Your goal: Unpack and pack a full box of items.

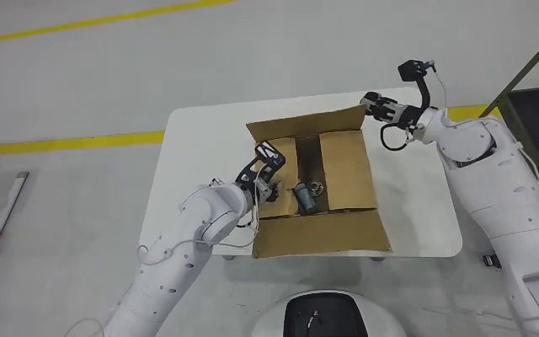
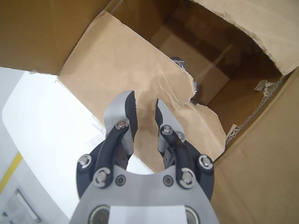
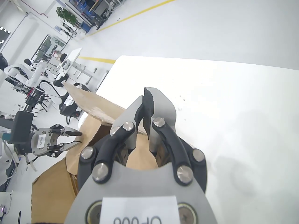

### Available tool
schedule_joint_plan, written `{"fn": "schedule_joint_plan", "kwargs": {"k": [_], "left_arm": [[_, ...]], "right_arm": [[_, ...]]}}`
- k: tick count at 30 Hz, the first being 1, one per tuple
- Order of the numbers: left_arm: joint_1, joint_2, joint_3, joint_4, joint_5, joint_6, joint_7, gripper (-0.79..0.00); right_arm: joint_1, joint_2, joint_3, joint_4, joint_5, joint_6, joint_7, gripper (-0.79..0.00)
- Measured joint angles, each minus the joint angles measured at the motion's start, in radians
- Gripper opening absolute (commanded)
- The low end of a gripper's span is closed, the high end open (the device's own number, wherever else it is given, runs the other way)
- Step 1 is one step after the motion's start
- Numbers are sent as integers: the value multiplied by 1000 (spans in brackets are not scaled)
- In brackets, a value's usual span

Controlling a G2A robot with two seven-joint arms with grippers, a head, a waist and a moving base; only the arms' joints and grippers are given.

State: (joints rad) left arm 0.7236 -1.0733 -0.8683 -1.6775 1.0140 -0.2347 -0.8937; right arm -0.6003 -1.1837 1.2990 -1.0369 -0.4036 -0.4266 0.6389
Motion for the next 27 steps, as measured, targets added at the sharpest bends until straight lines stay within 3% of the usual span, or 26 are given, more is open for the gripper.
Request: {"fn": "schedule_joint_plan", "kwargs": {"k": [9, 15, 23, 27], "left_arm": [[14, 0, -45, -33, -31, 12, -37, 0], [56, 18, -134, -88, -59, -9, -68, 0], [165, 52, -300, -181, -71, -51, -63, 0], [172, 54, -310, -186, -73, -47, -60, 0]], "right_arm": [[-73, 17, 19, -77, -34, -67, -23, -785], [-103, 26, 20, -124, -100, -99, -53, -785], [-147, 36, -8, -219, -254, -151, -106, -785], [-164, 38, -18, -241, -289, -172, -136, -785]]}}
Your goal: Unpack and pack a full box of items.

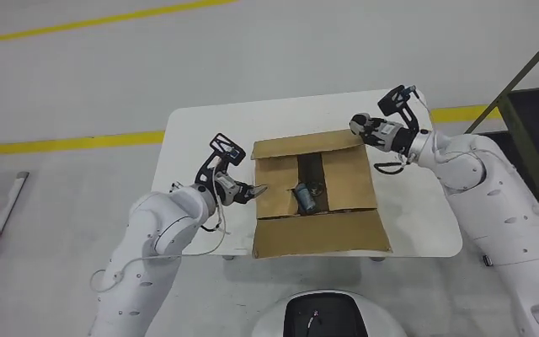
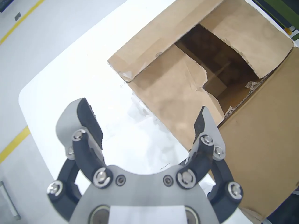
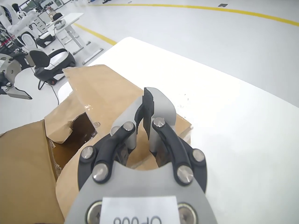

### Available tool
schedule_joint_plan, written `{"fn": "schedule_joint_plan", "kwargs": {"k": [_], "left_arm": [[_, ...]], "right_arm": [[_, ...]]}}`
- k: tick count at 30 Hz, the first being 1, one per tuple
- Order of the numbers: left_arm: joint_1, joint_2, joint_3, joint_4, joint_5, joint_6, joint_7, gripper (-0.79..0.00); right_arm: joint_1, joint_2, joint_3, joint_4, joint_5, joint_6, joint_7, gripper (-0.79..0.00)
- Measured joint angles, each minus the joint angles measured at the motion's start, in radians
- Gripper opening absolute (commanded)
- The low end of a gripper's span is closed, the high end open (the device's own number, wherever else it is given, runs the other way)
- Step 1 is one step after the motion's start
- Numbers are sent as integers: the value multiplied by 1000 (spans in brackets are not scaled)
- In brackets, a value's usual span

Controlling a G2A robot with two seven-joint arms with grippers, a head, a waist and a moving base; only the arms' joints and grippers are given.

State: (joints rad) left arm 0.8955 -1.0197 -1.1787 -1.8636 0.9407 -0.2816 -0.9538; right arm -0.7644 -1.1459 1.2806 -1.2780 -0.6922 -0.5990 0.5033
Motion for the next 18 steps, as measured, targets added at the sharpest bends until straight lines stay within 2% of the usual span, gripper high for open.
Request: {"fn": "schedule_joint_plan", "kwargs": {"k": [18], "left_arm": [[0, 0, 1, 1, 1, 0, 0, 0]], "right_arm": [[-68, 0, -90, -155, -209, 98, 10, -785]]}}
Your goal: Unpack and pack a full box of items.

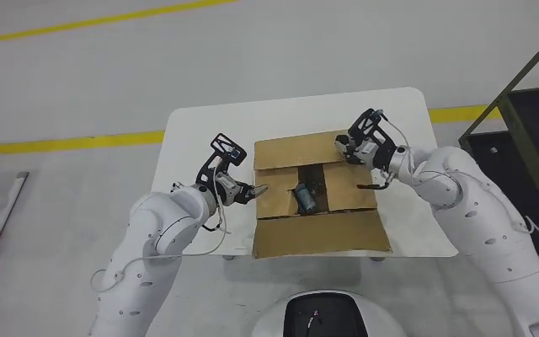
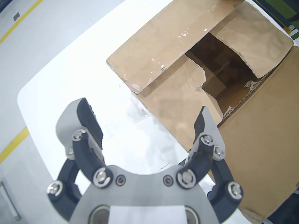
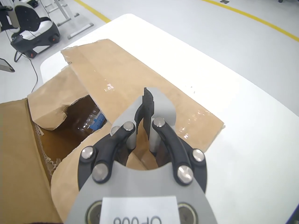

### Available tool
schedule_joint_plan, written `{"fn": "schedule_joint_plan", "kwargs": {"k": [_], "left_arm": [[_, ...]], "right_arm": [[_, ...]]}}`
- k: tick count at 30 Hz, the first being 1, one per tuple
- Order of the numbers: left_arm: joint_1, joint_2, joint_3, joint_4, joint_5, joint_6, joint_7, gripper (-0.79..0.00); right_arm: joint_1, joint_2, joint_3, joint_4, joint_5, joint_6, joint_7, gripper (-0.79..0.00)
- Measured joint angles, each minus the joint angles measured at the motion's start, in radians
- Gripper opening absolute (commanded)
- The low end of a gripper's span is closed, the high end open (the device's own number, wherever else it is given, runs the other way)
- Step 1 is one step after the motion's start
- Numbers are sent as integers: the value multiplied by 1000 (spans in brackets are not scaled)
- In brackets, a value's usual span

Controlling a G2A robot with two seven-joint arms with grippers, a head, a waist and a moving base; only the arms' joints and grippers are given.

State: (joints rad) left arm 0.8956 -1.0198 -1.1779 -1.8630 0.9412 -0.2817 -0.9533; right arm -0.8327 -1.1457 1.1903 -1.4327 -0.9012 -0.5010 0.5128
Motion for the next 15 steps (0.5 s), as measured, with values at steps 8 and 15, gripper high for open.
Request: {"fn": "schedule_joint_plan", "kwargs": {"k": [8, 15], "left_arm": [[56, 9, -41, -31, 25, -49, 69, 0], [142, 33, -151, -98, 32, -140, 52, -785]], "right_arm": [[-11, -1, -26, -18, -41, 16, 8, -785], [-8, -4, -27, -17, -24, 43, 5, -785]]}}
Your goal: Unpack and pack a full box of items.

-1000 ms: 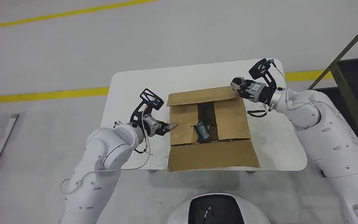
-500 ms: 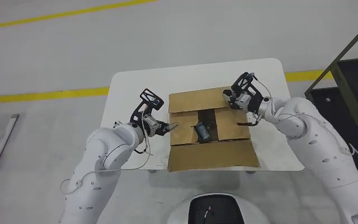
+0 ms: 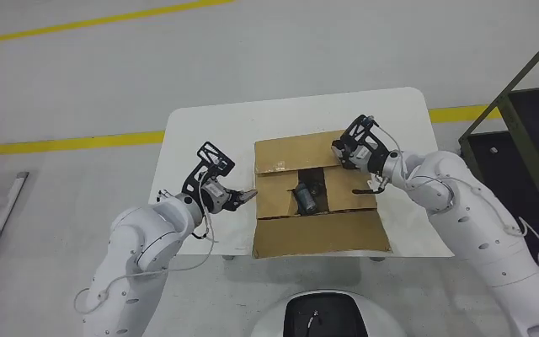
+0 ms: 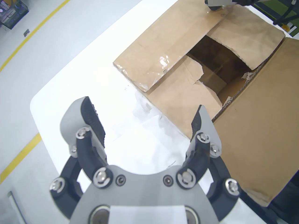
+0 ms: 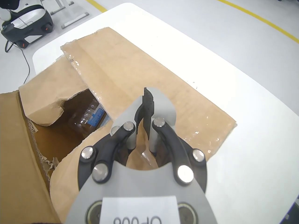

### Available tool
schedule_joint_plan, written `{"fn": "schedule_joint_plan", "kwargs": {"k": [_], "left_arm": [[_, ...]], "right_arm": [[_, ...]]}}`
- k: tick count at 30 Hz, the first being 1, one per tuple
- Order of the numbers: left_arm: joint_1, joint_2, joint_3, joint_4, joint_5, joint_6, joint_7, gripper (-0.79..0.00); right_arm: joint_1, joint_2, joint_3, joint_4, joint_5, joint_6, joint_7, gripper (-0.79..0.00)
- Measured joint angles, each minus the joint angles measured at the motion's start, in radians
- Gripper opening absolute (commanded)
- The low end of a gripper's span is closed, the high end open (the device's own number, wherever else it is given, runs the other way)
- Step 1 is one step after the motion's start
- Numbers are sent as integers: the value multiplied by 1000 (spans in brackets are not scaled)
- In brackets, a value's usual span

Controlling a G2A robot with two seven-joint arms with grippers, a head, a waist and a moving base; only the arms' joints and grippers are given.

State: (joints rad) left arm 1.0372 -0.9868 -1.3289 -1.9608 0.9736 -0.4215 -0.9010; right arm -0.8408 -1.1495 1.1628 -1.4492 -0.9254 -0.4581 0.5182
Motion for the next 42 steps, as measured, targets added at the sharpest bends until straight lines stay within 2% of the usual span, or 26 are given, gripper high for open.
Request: {"fn": "schedule_joint_plan", "kwargs": {"k": [7, 10, 17, 19, 24, 34, 39, 42], "left_arm": [[140, 28, -107, -34, 46, -120, -64, -785], [197, 35, -133, -23, 77, -127, -86, -785], [261, 44, -118, -24, 70, -205, -93, -785], [257, 47, -91, -29, 65, -255, -139, -785], [226, 50, -33, -43, 18, -335, -163, -785], [166, 86, 97, -19, 22, -404, -94, -785], [119, 102, 115, -21, -8, -450, -48, -785], [81, 106, 119, -23, -50, -470, -27, -736]], "right_arm": [[-1, -2, -3, 0, 10, 21, 9, -785], [1, -3, -10, 2, 3, 25, 11, -785], [3, -5, -18, 6, 1, 32, 11, -785], [3, -5, -18, 6, 2, 35, 11, -785], [4, -6, -18, 6, 2, 37, 10, -785], [3, -5, -14, 1, 2, 39, 17, -785], [2, -6, -16, 0, 5, 36, 18, -785], [2, -6, -18, 0, 6, 32, 18, -785]]}}
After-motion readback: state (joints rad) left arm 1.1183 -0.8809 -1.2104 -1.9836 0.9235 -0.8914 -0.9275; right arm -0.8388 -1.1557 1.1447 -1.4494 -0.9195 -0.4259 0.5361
